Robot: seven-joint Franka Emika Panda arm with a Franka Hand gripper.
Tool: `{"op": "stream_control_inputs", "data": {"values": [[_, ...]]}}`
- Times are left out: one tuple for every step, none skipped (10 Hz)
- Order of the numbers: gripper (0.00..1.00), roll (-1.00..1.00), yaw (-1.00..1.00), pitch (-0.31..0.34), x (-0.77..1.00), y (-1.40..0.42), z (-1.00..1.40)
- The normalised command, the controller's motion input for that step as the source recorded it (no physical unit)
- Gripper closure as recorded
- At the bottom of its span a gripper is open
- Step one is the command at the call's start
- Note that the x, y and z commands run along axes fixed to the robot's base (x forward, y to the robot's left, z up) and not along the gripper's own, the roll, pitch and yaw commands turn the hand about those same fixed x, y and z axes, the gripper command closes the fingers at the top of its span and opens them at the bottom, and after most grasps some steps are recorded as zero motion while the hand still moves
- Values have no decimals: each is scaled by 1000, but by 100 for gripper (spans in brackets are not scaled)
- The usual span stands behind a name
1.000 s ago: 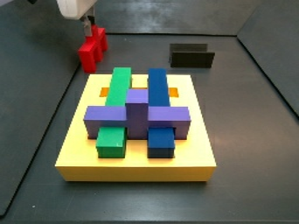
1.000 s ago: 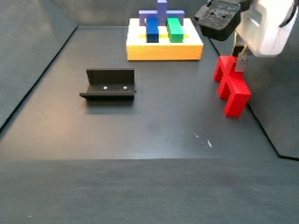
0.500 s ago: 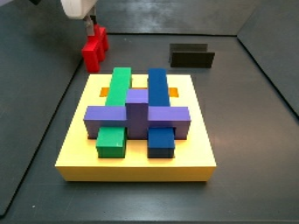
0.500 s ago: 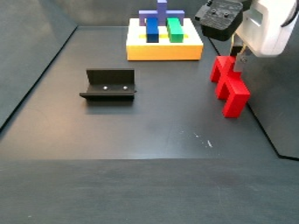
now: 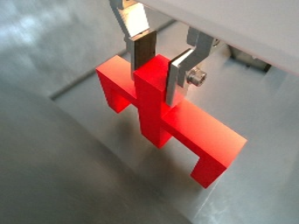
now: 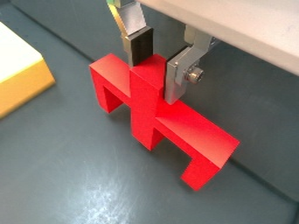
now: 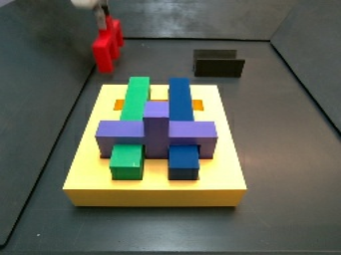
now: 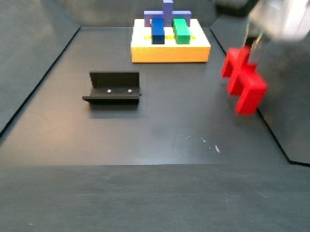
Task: Pick up the red object. Move up. Move to above the board. Insert the red object.
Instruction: Move up, then move to above the board.
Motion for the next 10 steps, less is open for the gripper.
{"op": "stream_control_inputs", "data": {"values": [[100, -75, 37, 31, 2, -62, 347], [100, 0, 0, 0, 0, 0, 1400], [100, -4, -9, 37, -43, -2, 1400], [100, -27, -9, 17, -111, -23, 1400], [100, -36, -10, -9, -118, -17, 1400], [100, -51, -11, 45, 1, 14, 890], [100, -66, -11, 103, 50, 10, 573], [100, -66, -13, 117, 27, 3, 272], [100, -23, 1000, 44, 832, -1400, 208], [100, -17, 1000, 45, 829, -1400, 182]]}}
